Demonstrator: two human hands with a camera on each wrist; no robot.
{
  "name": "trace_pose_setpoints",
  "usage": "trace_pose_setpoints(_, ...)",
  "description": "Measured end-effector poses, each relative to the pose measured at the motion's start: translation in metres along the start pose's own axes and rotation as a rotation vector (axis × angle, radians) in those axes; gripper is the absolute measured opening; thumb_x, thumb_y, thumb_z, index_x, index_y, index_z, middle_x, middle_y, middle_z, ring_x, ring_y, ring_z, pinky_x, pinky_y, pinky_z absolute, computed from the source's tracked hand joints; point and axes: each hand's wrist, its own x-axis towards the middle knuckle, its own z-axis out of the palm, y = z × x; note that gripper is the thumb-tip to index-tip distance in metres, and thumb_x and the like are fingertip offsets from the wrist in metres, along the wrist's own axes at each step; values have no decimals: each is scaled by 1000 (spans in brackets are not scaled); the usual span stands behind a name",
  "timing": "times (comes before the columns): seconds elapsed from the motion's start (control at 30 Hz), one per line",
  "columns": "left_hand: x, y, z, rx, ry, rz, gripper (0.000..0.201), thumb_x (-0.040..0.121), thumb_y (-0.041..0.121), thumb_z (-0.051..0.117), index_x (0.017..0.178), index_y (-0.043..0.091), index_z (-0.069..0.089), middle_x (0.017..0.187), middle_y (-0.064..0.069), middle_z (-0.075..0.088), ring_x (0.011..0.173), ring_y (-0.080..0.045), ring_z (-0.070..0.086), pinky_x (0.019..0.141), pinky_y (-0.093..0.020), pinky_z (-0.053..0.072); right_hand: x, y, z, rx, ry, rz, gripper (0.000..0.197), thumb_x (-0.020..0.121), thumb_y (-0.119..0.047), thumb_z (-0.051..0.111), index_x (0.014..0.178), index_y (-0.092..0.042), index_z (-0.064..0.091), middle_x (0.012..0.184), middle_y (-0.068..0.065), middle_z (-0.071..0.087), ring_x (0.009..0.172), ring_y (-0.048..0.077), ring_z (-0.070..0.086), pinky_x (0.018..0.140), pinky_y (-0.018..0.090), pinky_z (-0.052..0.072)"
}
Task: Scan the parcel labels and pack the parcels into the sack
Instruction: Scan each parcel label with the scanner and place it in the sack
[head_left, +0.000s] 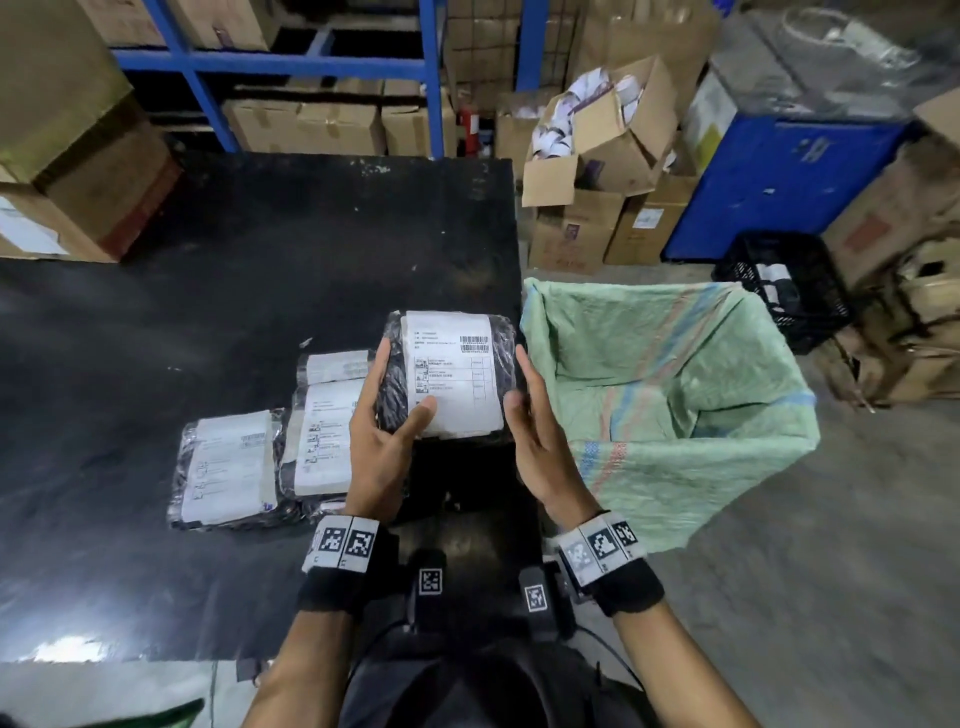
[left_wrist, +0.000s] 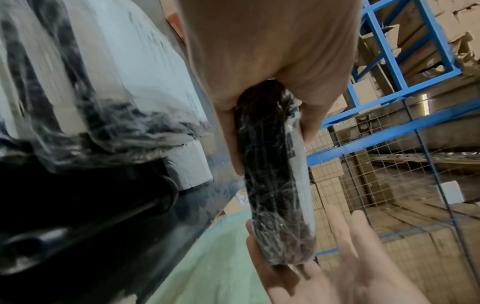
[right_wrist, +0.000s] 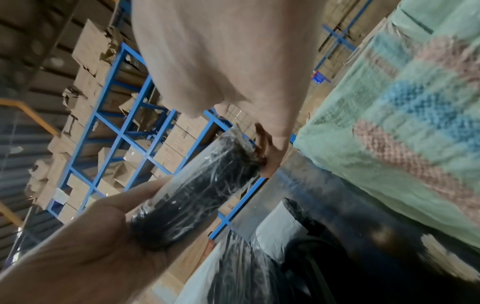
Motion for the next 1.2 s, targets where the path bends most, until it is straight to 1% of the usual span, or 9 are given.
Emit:
trace_pose_setpoints(0.1,-1,4,21,-61,-59,-18,76,93,-4,68,156,29,41,150,2,58,138,-13,57,107,-27,52,5,-4,-13,-40,34,6,53,106,-37,39,156,-37,21,159,-12,33,146,13,34,117,46,33)
trace_pose_setpoints(0.17,1,7,35,-101,-74,-43,76,93,-6,67,154,31,42,146,3,63,133,-12,61,99,-23,55,10,-6,-24,-32,59,27,55,105,-37,41,156,-40,20,159,-21,28,146,0,29,121,41,30)
trace_pose_setpoints(0.4,18,10,79,-138,-138,-79,77,95,-3,68,157,32,40,149,-2,60,137,-20,59,114,-49,47,28,-13,-67,-74,103,32,58,106,-32,40,157,-38,13,160,-25,21,145,-8,23,121,30,25)
trace_pose_setpoints(0.67,51,-3,138,43,-268,7,77,100,10,67,161,33,26,162,11,43,147,-4,44,121,-34,39,56,-7,-124,-131,120,96,58,107,-30,36,158,-36,8,161,-23,16,145,-9,18,115,12,20)
trace_pose_setpoints(0.8,73,-33,161,257,-321,-17,74,102,46,50,162,43,6,156,12,47,140,-7,48,124,-43,33,77,21,-170,-206,136,171,56,106,-24,40,156,-37,19,142,-23,43,96,-32,47,85,-3,35)
trace_pose_setpoints(0.9,87,-81,175,677,-301,12,81,95,62,24,165,21,15,131,-15,60,115,-30,51,115,-52,35,99,62,-206,-365,43,350,57,105,-25,43,154,-44,21,119,18,68,56,-2,41,63,23,39)
trace_pose_setpoints(1.0,83,-104,178,911,-289,90,86,95,54,18,160,-2,22,153,-32,42,147,-52,32,129,-55,14,118,74,-227,-451,-86,515,57,105,-20,42,155,-38,20,153,6,43,92,8,57,82,19,43)
trace_pose_setpoints(1.13,93,-127,183,1033,-279,83,82,97,50,14,163,1,12,168,-31,11,159,-45,1,128,-37,-8,157,103,-242,-676,-203,644,56,106,-25,41,155,-39,19,124,5,56,71,11,54,56,18,44)
trace_pose_setpoints(1.2,93,-138,185,1053,-267,67,75,101,40,20,162,-2,12,169,-30,8,159,-44,1,131,-42,-2,171,138,-244,-676,-241,740,58,104,-22,45,153,-41,21,131,-7,49,94,20,62,78,29,53)
